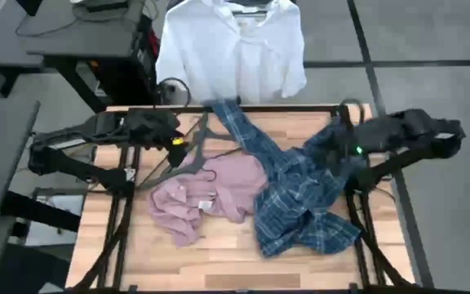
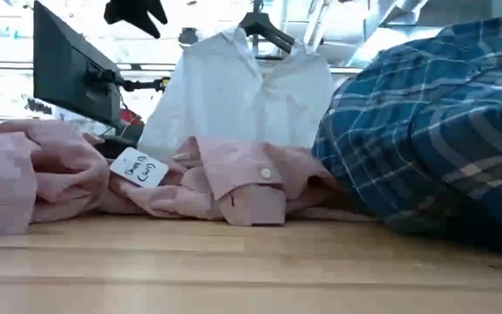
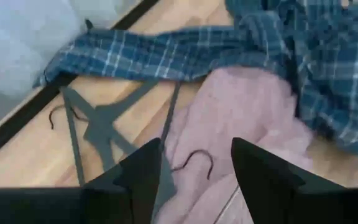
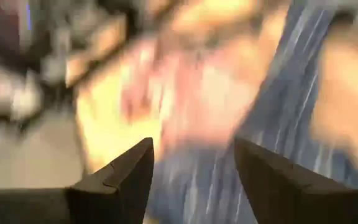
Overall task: Hang clothes
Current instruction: Unhang the white polo shirt from the hanger rack
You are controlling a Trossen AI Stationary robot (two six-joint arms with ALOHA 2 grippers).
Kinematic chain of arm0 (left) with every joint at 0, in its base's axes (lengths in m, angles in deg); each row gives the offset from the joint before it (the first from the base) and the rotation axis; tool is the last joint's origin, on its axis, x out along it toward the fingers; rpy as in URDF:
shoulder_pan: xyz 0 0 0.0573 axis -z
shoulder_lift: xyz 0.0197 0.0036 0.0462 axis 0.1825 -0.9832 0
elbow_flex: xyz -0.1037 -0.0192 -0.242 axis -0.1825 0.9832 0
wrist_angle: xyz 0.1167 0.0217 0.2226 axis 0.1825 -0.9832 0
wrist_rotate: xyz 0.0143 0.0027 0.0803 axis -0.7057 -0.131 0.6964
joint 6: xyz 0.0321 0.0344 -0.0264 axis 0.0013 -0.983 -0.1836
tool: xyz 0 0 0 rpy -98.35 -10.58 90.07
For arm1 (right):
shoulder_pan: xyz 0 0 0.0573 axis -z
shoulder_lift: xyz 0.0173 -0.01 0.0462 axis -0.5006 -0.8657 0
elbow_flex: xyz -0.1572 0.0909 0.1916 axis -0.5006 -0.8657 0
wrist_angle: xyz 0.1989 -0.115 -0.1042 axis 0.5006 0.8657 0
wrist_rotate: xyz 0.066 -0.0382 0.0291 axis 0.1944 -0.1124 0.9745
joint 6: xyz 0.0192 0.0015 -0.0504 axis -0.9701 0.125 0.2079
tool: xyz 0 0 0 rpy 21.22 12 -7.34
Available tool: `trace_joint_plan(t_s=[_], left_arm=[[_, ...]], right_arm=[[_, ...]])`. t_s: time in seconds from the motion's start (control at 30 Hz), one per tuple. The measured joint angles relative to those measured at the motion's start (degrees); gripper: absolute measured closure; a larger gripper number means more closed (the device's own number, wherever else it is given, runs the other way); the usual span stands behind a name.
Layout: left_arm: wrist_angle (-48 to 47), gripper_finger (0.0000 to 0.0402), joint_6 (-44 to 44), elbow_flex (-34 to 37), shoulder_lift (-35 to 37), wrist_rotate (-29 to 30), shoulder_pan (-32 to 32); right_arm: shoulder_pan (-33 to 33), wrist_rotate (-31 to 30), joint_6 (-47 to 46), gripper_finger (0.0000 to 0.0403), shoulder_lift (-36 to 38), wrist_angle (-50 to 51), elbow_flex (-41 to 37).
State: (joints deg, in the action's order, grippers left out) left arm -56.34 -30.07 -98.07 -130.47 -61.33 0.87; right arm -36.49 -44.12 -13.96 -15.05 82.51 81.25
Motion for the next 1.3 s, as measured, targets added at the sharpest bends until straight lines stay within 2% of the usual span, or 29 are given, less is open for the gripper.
trace_joint_plan(t_s=[0.13, 0.27, 0.5, 0.6, 0.7, 0.87, 1.03, 1.13, 1.3], left_arm=[[-0.19, 0.0224, -0.99, -1.05, 0.06, -6.84, -4.76], [-0.31, 0.0224, -6.19, -1.22, 0.02, -10.95, -10.93], [-0.76, 0.0224, -16.78, -1.2, 0.02, -15.42, -21.8], [-0.94, 0.0224, -19.74, -1.21, -0.59, -15.56, -24.55], [-1.91, 0.0224, -21.9, -1.2, -0.94, -15.62, -26.85], [-2.27, 0.0224, -23.9, -1.2, -2.17, -15.57, -28.32], [-2.3, 0.0224, -23.57, -1.2, -3.45, -15.61, -29.1], [-1.97, 0.0224, -21.93, -1.16, -4.05, -15.28, -29.11], [-0.47, 0.0224, -20.69, -1.18, -5.36, -15.02, -29.07]], right_arm=[[12.78, 1.12, 12.94, 0.0194, -2.47, -9.42, -0.02], [28.77, 7.01, 23.72, 0.0194, -6.06, -16.57, -0.11], [56.51, 25.45, 27.65, 0.0194, -14.01, -31.32, -0.07], [63.42, 28.19, 27.04, 0.0194, -17.47, -38.29, -0.11], [67.97, 29.37, 26.85, 0.0194, -20.68, -45.19, -0.11], [73.77, 43.25, 25.58, 0.0194, -26.82, -56.54, -0.11], [76.9, 45.1, 24.58, 0.0194, -31.97, -67.27, -0.11], [78.46, 49.04, 23.96, 0.0194, -34.12, -73.41, -0.04], [79.37, 52.38, 22.81, 0.0194, -38.41, -74.52, -0.02]])
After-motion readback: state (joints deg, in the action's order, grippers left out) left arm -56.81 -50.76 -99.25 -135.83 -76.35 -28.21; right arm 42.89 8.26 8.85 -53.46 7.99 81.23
